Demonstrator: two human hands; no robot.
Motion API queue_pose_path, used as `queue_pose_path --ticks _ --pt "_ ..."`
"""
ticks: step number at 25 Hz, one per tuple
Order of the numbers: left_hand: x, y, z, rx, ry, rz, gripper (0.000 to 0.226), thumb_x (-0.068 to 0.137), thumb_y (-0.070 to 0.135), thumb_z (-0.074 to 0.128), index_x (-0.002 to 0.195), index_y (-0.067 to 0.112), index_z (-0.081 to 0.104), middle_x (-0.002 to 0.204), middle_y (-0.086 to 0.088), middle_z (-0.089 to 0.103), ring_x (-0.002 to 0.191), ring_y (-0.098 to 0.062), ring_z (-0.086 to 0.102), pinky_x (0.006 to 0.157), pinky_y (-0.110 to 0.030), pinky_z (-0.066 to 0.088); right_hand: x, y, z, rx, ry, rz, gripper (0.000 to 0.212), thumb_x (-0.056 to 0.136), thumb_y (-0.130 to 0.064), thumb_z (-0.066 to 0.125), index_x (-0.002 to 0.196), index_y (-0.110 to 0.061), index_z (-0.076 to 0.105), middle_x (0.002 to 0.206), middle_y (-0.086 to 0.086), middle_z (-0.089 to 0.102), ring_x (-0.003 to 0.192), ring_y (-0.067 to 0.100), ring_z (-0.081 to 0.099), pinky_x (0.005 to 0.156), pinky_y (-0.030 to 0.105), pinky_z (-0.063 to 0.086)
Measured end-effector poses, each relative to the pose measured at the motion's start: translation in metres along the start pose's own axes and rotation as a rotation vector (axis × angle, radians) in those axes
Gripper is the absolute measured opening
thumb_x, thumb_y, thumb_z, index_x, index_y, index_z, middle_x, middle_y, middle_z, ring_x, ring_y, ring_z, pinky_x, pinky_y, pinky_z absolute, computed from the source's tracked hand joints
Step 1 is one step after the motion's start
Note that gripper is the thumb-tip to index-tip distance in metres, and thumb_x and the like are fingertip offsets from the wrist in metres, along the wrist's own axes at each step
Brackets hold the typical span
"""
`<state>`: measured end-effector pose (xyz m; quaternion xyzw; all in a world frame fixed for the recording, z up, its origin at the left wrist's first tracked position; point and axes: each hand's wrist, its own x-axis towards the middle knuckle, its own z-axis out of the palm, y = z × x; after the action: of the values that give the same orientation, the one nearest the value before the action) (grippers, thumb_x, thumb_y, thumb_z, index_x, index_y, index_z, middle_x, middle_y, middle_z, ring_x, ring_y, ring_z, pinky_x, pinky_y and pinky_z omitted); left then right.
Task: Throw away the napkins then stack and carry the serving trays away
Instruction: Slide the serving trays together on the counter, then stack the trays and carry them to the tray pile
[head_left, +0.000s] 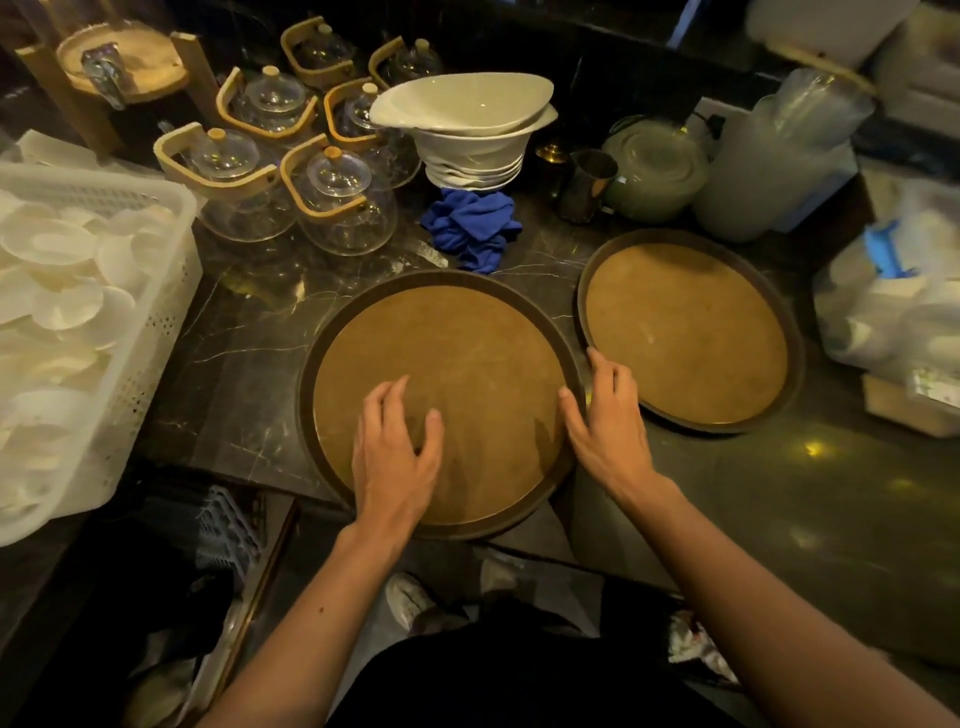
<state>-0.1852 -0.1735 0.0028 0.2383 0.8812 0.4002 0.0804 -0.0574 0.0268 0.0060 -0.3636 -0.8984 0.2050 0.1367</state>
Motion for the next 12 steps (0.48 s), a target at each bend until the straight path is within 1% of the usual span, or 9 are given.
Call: queue_pose_path --ticks 2,6,8,10,12 --pt "0.005 0.016 0.009 -0.037 -0.032 0.023 0.05 0.096 0.036 0.051 0.14 0.015 0.043 0.14 -0.007 0.043 0.126 -0.021 0.045 0.101 -0.036 0.039 0.003 0.005 -0.01 -0.009 0.02 -0.005 0.061 0.097 -0.036 0.052 0.148 -0.009 0.031 0.135 0.017 0.043 0.123 0.028 0.045 0.103 0.041 0.043" --pt "0.013 0.043 0.026 -0.048 -0.069 0.057 0.052 0.096 0.04 0.048 0.142 0.018 0.041 0.141 -0.004 0.04 0.123 -0.015 0.044 0.097 -0.03 0.037 0.012 0.027 -0.028 -0.003 0.1 0.024 0.062 0.098 -0.04 0.05 0.149 -0.012 0.029 0.136 0.014 0.043 0.122 0.025 0.046 0.099 0.038 0.045" --pt "0.017 0.06 0.038 -0.049 -0.091 0.075 0.052 0.096 0.042 0.047 0.143 0.019 0.039 0.142 -0.002 0.039 0.123 -0.012 0.043 0.097 -0.03 0.038 0.017 0.046 -0.039 0.0 0.143 0.049 0.063 0.097 -0.04 0.051 0.149 -0.012 0.027 0.136 0.014 0.042 0.12 0.025 0.047 0.097 0.037 0.045" --pt "0.023 0.078 0.053 -0.045 -0.121 0.077 0.054 0.096 0.044 0.046 0.144 0.02 0.038 0.144 -0.002 0.038 0.125 -0.013 0.044 0.098 -0.032 0.04 0.024 0.07 -0.05 0.011 0.163 0.082 0.065 0.097 -0.039 0.052 0.149 -0.012 0.026 0.136 0.015 0.042 0.12 0.025 0.047 0.095 0.036 0.044" --pt "0.029 0.094 0.07 -0.033 -0.141 0.056 0.055 0.097 0.044 0.045 0.145 0.019 0.036 0.146 -0.003 0.036 0.128 -0.015 0.042 0.099 -0.03 0.038 0.031 0.096 -0.062 0.015 0.164 0.103 0.066 0.096 -0.039 0.053 0.15 -0.011 0.026 0.136 0.016 0.041 0.12 0.028 0.045 0.096 0.038 0.043"
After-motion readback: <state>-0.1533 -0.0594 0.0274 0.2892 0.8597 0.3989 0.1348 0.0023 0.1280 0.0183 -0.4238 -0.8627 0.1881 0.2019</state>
